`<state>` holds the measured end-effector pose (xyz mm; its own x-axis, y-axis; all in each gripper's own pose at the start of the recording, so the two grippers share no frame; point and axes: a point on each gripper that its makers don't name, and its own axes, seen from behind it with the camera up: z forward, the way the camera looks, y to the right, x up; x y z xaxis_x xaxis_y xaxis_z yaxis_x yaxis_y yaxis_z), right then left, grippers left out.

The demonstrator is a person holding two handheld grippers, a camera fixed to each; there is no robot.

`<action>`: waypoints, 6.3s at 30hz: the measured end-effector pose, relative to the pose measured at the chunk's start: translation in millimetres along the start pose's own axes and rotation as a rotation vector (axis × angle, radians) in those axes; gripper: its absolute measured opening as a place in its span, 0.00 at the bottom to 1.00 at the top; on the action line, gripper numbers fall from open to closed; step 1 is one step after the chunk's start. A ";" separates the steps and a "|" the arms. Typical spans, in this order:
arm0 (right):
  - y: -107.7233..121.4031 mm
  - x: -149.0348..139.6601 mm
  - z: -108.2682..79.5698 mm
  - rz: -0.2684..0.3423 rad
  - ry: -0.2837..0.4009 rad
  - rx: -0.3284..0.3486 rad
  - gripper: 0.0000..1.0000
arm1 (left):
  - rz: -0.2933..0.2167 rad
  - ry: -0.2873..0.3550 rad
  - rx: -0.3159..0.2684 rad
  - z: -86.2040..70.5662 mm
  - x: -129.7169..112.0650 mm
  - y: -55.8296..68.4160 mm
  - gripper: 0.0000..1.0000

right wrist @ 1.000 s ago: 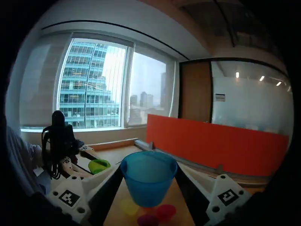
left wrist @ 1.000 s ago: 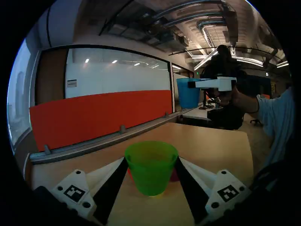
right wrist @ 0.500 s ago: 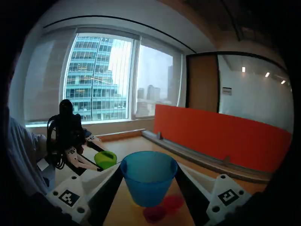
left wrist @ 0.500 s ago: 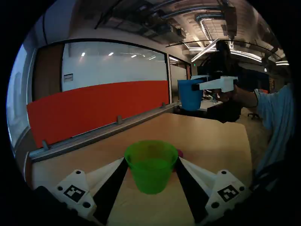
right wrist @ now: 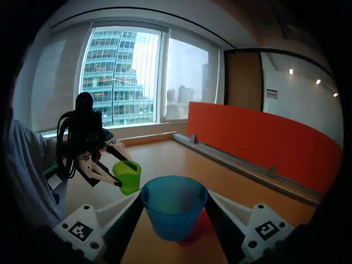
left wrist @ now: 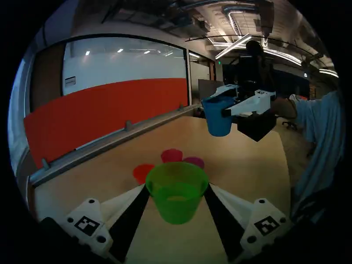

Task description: Pour water

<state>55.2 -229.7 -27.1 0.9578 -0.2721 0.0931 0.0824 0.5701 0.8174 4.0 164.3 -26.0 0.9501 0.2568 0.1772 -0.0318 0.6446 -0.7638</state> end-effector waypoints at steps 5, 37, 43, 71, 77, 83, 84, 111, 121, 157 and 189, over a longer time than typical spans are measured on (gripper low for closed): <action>-4.4 -21.8 2.3 -0.011 -0.043 0.019 0.92 | 0.002 -0.038 -0.025 5.3 -11.8 7.2 0.86; -36.0 -130.5 17.5 -0.042 -0.269 0.135 0.92 | -0.001 -0.216 -0.158 18.8 -76.7 39.4 0.86; -39.7 -145.7 20.3 -0.036 -0.297 0.148 0.93 | 0.004 -0.250 -0.177 23.3 -89.1 45.4 0.87; -41.9 -188.7 27.3 -0.038 -0.374 0.164 0.92 | 0.033 -0.306 -0.191 42.0 -112.0 47.3 0.87; -41.5 -190.4 28.4 -0.038 -0.377 0.160 0.92 | 0.025 -0.306 -0.188 41.0 -113.8 45.4 0.87; -41.8 -194.2 30.8 -0.040 -0.380 0.156 0.92 | 0.020 -0.305 -0.187 38.3 -115.5 45.4 0.88; -42.0 -194.7 31.2 -0.040 -0.380 0.155 0.92 | 0.019 -0.305 -0.186 38.0 -115.5 45.5 0.88; -39.9 -203.7 20.8 -0.041 -0.367 0.130 0.94 | -0.037 -0.320 -0.136 16.6 -124.9 38.0 0.99; -38.4 -205.0 15.4 -0.019 -0.366 0.114 1.00 | -0.036 -0.325 -0.126 12.8 -126.6 38.5 0.99; -2.9 -196.8 -72.6 0.054 -0.252 -0.165 1.00 | -0.138 -0.155 0.200 -53.1 -107.7 -22.2 0.99; 124.3 -87.2 -160.1 0.124 0.232 -0.865 1.00 | -0.135 0.226 0.689 -117.5 -30.4 -96.7 0.99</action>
<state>26.1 -11.1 -24.6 0.9973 -0.0602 -0.0415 0.0636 0.9942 0.0873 14.6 9.6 -30.4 0.9979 0.0368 0.0528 -0.0274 0.9854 -0.1678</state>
